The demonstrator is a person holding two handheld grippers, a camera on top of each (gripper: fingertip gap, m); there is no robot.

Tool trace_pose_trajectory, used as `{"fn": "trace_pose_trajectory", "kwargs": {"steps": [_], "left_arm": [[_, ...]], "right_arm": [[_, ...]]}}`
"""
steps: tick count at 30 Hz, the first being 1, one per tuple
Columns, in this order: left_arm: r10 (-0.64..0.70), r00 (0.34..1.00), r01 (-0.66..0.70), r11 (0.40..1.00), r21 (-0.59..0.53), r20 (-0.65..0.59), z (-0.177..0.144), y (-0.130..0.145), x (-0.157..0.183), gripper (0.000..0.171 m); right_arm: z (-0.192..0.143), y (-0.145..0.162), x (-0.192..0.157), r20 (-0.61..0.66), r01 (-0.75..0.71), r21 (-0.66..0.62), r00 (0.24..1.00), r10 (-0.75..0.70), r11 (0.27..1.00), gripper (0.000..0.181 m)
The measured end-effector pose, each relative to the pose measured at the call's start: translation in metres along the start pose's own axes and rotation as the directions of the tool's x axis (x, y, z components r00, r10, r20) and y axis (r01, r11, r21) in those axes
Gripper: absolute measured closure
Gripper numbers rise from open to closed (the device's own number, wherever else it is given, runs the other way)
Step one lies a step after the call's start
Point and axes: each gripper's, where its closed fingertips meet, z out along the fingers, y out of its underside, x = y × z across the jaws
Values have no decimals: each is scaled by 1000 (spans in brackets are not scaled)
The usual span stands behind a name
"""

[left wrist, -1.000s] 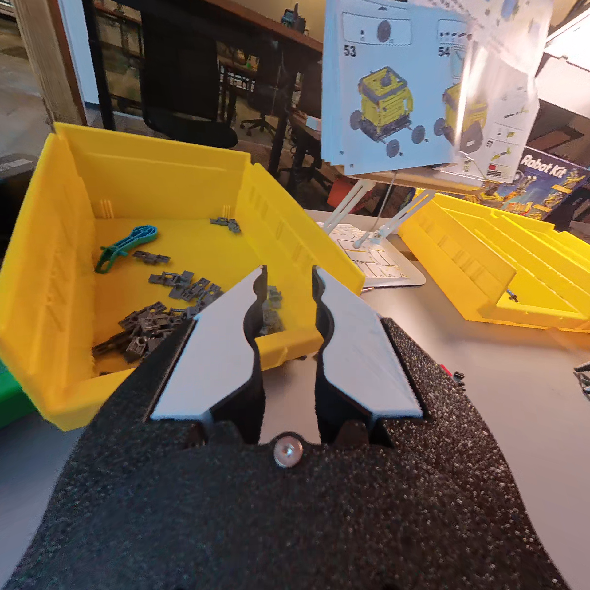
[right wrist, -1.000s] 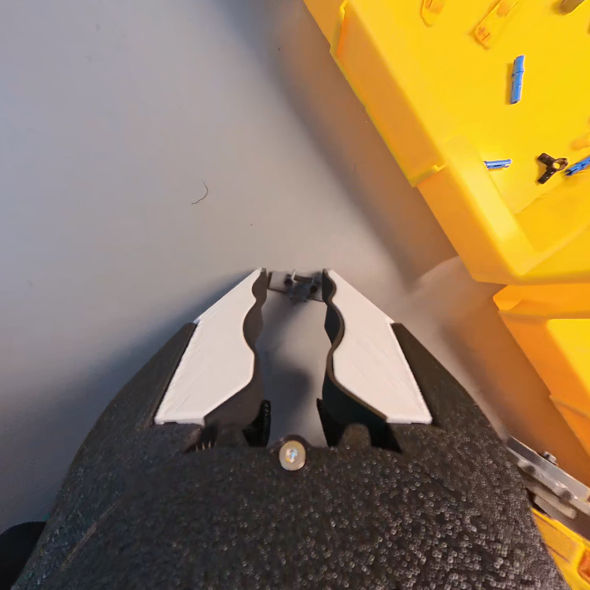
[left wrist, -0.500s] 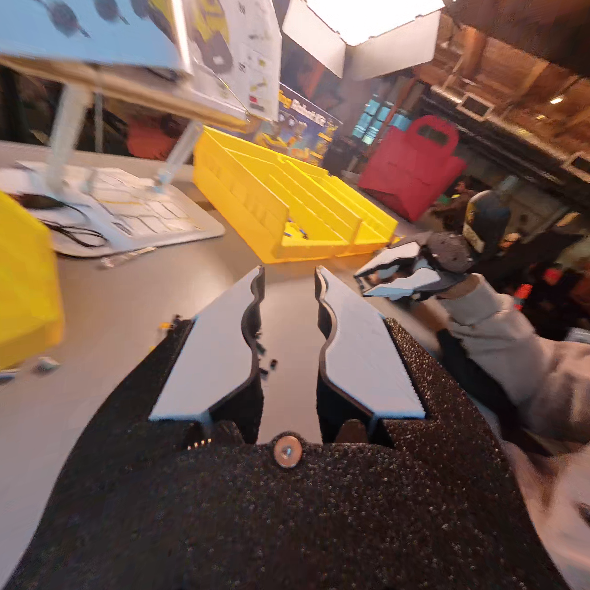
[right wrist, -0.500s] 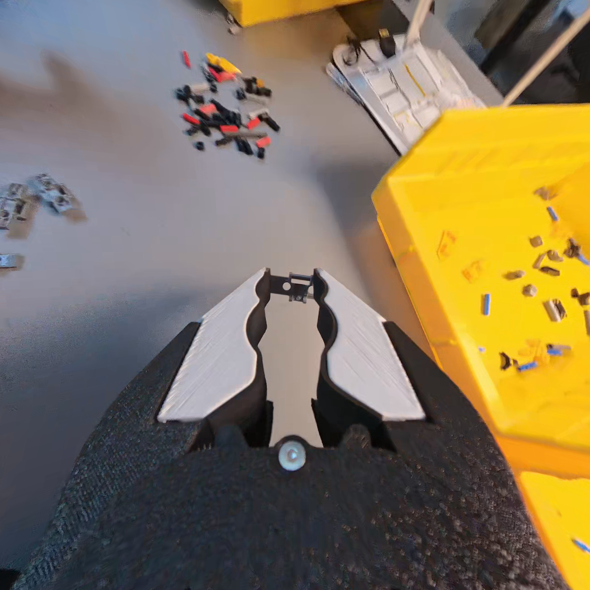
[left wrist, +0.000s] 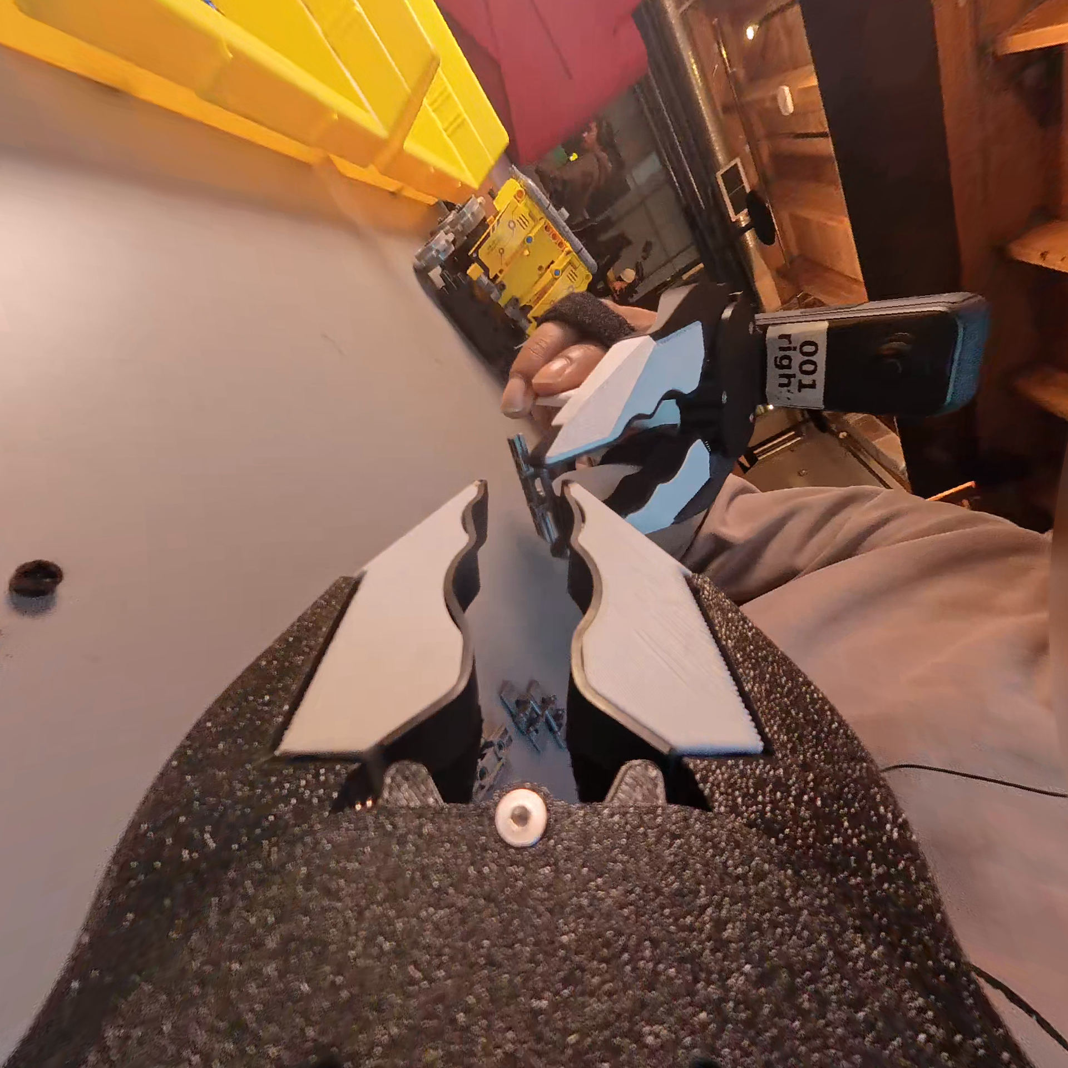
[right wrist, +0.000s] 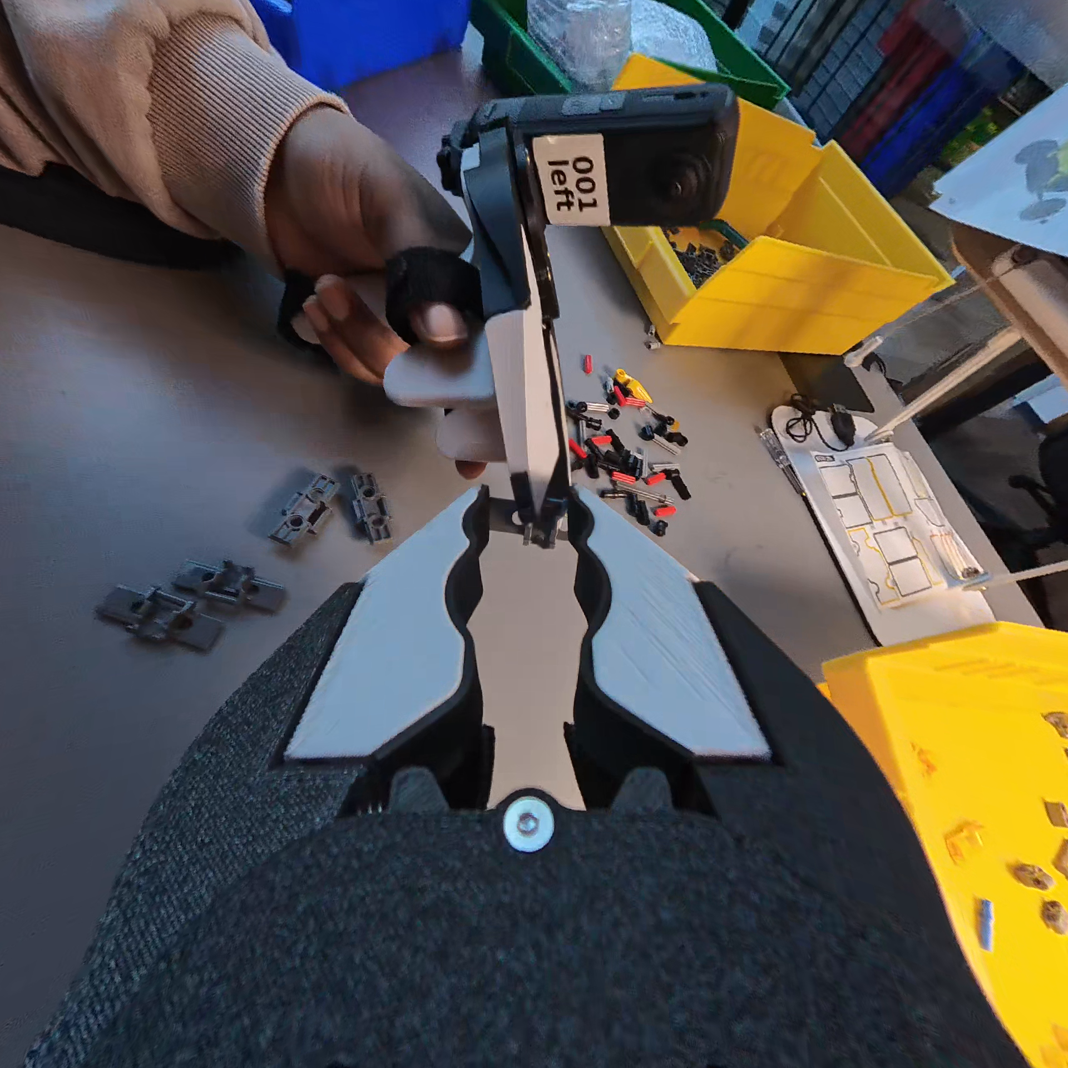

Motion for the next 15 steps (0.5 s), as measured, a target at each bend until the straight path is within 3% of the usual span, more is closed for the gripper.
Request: {"fn": "trace_pose_trajectory", "kwargs": {"steps": [7, 11, 13, 15], "left_arm": [[19, 999, -19, 1000, -6, -47, 1, 1, 10, 154], [42, 997, -41, 999, 30, -60, -8, -7, 14, 154], [91, 996, -89, 994, 56, -17, -15, -14, 13, 154], [196, 973, -208, 974, 85, 125, -30, -29, 3, 154]], "right_arm": [[-3, -7, -3, 3, 9, 44, 1000, -9, 999, 158], [-12, -12, 3, 1, -28, 96, 1000, 28, 995, 144], [-16, -14, 7, -5, -44, 115, 999, 44, 992, 136], [-20, -12, 11, -7, -68, 119, 998, 69, 991, 134]]}}
